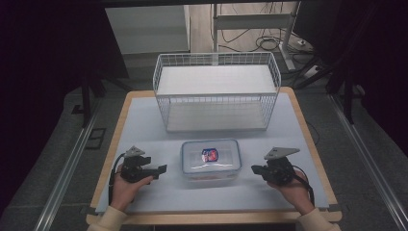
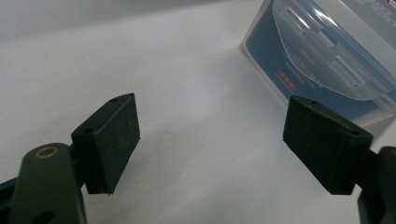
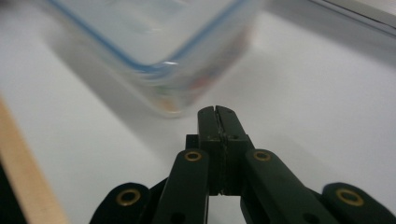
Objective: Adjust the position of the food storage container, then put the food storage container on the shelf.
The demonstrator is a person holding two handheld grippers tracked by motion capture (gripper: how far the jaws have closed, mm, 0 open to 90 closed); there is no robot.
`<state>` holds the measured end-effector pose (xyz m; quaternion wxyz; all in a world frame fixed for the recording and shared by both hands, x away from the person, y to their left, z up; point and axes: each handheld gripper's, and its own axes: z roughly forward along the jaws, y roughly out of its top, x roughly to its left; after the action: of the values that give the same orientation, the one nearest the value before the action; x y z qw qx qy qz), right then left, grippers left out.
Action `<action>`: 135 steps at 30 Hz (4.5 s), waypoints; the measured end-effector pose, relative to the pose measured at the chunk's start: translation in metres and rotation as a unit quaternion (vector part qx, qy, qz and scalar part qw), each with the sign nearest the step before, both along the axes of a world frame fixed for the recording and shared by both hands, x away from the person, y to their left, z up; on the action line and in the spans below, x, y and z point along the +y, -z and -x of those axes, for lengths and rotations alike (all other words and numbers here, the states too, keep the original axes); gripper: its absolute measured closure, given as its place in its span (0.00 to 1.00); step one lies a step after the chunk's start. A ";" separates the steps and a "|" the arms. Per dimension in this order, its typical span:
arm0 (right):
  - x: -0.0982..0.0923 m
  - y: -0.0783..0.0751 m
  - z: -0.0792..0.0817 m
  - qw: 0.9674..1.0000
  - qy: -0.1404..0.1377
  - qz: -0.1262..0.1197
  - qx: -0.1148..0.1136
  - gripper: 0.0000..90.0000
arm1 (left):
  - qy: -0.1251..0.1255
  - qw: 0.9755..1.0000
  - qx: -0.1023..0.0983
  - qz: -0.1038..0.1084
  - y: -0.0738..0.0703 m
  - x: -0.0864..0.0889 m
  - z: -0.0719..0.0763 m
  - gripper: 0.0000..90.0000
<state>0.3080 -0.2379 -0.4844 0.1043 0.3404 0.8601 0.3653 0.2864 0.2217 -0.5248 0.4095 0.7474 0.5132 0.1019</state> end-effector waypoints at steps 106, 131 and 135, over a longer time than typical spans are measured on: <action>0.049 0.019 -0.081 0.958 0.013 -0.153 0.241 0.14 | 0.074 0.966 0.124 0.213 0.002 -0.052 -0.043 0.35; 0.029 0.012 -0.077 0.950 0.022 -0.189 0.249 0.45 | 0.072 0.971 0.097 0.205 -0.003 -0.052 -0.035 0.39; 0.028 0.008 -0.072 0.955 0.015 -0.182 0.235 0.47 | 0.076 0.972 0.087 0.207 -0.005 -0.051 -0.030 0.43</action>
<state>0.3795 -0.2094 -0.4922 -0.1592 0.4430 0.7737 0.4239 0.3167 0.1711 -0.5199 0.5156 0.6891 0.4986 -0.1028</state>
